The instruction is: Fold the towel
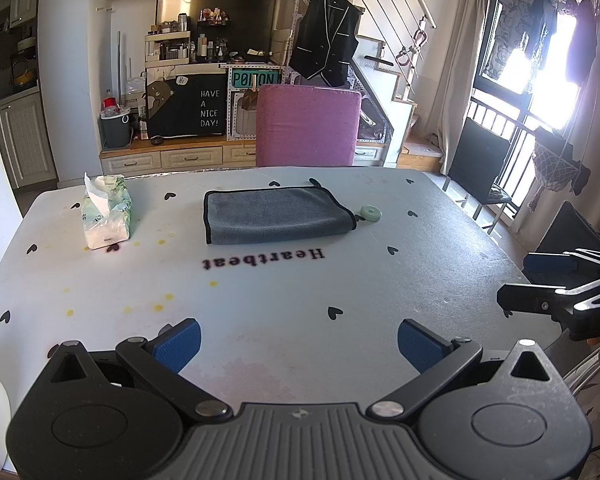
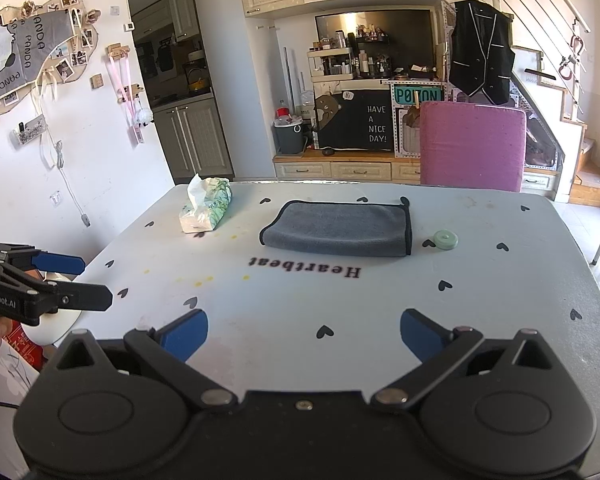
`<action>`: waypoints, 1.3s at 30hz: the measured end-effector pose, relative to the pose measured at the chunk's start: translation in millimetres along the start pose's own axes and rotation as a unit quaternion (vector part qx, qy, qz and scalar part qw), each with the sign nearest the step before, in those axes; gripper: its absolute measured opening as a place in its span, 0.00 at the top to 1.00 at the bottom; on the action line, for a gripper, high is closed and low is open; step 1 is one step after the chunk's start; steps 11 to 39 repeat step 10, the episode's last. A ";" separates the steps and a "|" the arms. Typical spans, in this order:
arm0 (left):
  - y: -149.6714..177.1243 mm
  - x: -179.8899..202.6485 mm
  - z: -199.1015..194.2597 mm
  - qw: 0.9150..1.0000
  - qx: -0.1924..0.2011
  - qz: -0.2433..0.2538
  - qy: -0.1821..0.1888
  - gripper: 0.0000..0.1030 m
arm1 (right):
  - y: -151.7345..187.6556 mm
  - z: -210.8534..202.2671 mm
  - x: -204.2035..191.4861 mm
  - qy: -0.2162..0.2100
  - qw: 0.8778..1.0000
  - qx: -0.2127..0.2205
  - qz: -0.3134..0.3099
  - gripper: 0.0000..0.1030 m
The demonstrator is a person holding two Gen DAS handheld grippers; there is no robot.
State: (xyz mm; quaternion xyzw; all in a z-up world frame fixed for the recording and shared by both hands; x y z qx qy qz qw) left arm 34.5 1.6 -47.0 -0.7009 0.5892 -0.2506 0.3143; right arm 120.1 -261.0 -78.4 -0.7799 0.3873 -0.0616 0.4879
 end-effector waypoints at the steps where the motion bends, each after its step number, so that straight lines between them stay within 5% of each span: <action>1: 0.2 -0.1 0.3 1.000 0.000 0.000 -0.001 0.00 | 0.0 -0.2 0.5 0.000 1.000 0.000 0.000 0.00; 39: 3.3 -3.6 -2.2 1.000 0.000 0.002 -0.003 0.00 | 0.0 -0.3 0.7 -0.001 1.000 0.000 0.000 0.00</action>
Point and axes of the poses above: each gripper's, at about its wrist camera, not at the fingertips, and z roughly the way its jaws point, x to its right, y to its underside, the point moved 4 cm from there along z, roughly the way its jaws point, and after that the axes turned 12 degrees about -y, right-handed, at the moved point
